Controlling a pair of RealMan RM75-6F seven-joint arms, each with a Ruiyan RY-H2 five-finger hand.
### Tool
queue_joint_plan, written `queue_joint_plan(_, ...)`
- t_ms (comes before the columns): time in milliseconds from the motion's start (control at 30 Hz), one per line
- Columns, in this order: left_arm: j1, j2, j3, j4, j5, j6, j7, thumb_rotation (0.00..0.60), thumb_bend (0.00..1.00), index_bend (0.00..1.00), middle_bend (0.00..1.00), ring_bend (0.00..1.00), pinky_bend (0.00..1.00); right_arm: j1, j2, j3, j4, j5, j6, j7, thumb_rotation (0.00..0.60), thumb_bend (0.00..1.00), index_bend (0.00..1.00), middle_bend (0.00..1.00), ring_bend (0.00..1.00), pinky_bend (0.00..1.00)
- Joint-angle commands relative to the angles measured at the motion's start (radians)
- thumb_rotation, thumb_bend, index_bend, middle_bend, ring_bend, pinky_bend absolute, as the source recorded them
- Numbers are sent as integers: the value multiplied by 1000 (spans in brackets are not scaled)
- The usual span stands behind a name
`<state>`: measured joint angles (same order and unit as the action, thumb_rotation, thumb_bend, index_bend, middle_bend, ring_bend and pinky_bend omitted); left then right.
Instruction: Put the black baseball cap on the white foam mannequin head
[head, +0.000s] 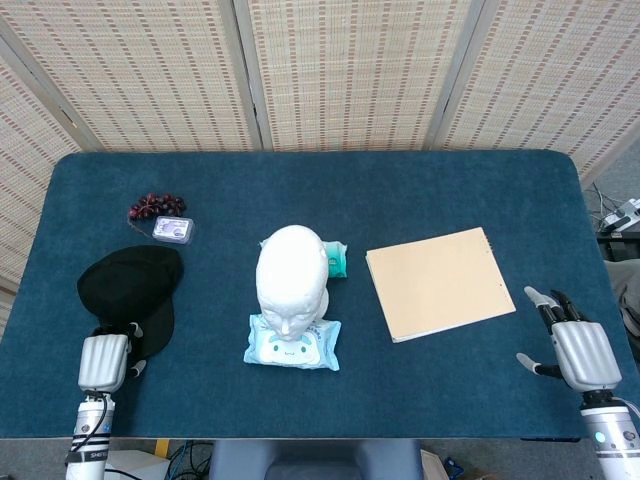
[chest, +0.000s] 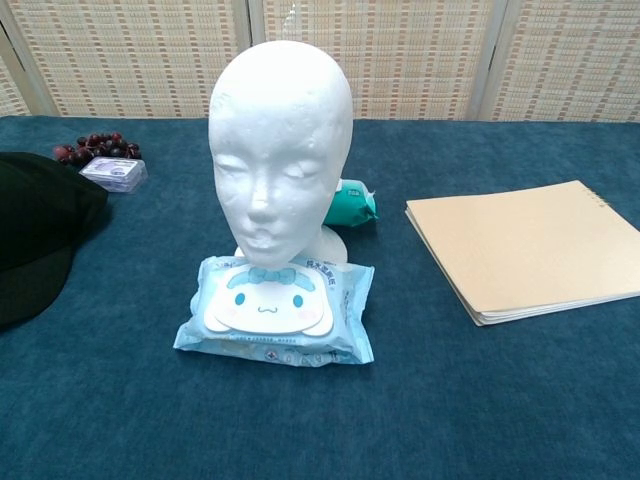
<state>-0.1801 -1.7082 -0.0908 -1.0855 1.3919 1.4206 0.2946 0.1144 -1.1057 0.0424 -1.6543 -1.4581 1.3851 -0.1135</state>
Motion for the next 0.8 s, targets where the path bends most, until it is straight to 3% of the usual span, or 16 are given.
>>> queue_joint_plan(33, -2, -4, -4, 8, -4, -2, -5, 600, 36, 444, 627, 406, 420, 0, 0, 0, 0, 0, 0, 1, 600, 0, 61, 233, 113, 385)
queue_joint_plan(533, -8, -50, -18, 101, 0, 31, 2, 600, 36, 447, 633, 409, 421, 1, 1, -1, -1, 0, -2, 1, 600, 0, 61, 233, 113, 385)
queue_joint_plan(800, -11, -74, -31, 149, 11, 61, -54, 600, 36, 447, 635, 410, 421, 0, 2, -1, -1, 0, -1, 1, 600, 0, 61, 234, 114, 385)
